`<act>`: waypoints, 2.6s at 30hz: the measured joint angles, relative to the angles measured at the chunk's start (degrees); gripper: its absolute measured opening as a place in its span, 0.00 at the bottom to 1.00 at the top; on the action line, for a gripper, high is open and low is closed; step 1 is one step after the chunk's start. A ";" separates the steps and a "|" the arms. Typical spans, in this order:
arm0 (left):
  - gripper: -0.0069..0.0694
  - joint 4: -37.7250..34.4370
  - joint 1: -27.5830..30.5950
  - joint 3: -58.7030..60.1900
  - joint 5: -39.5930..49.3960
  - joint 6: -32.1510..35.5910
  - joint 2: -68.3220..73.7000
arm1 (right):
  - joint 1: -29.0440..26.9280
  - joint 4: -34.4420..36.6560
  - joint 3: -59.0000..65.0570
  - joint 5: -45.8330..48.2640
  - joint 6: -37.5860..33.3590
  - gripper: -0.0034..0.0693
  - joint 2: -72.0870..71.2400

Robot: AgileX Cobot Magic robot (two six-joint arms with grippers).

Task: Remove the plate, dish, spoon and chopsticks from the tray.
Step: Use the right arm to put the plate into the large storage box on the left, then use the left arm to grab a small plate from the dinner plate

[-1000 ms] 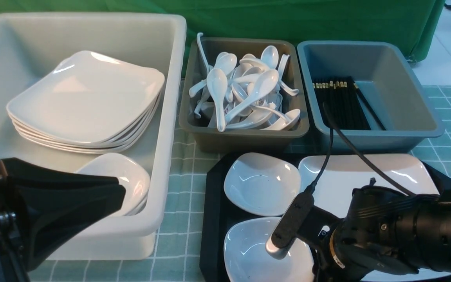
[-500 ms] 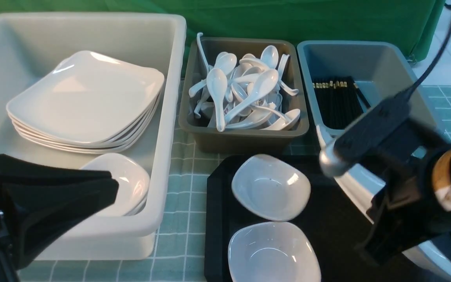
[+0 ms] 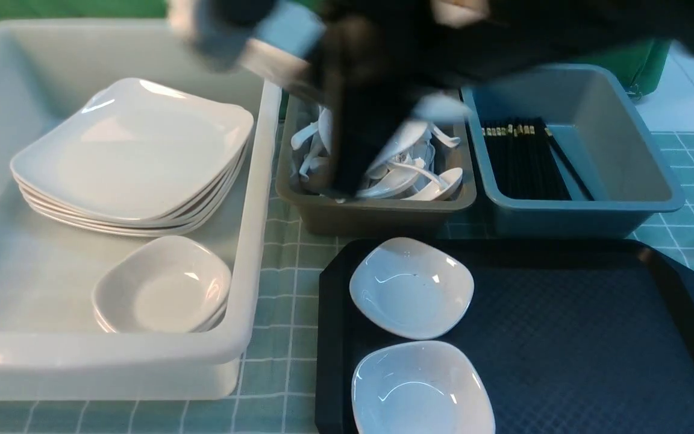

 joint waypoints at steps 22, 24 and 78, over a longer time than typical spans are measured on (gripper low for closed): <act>0.11 -3.94 0.00 -0.11 8.40 -2.73 -9.65 | -3.72 7.43 -28.20 -12.53 -28.53 0.13 42.13; 0.11 -4.59 0.00 -0.11 8.45 -2.35 -9.65 | -4.72 8.13 -28.20 -12.77 -28.53 0.13 42.93; 0.12 -3.72 -36.60 2.25 -12.98 22.03 59.53 | -8.47 0.61 43.55 23.49 43.79 0.07 -45.79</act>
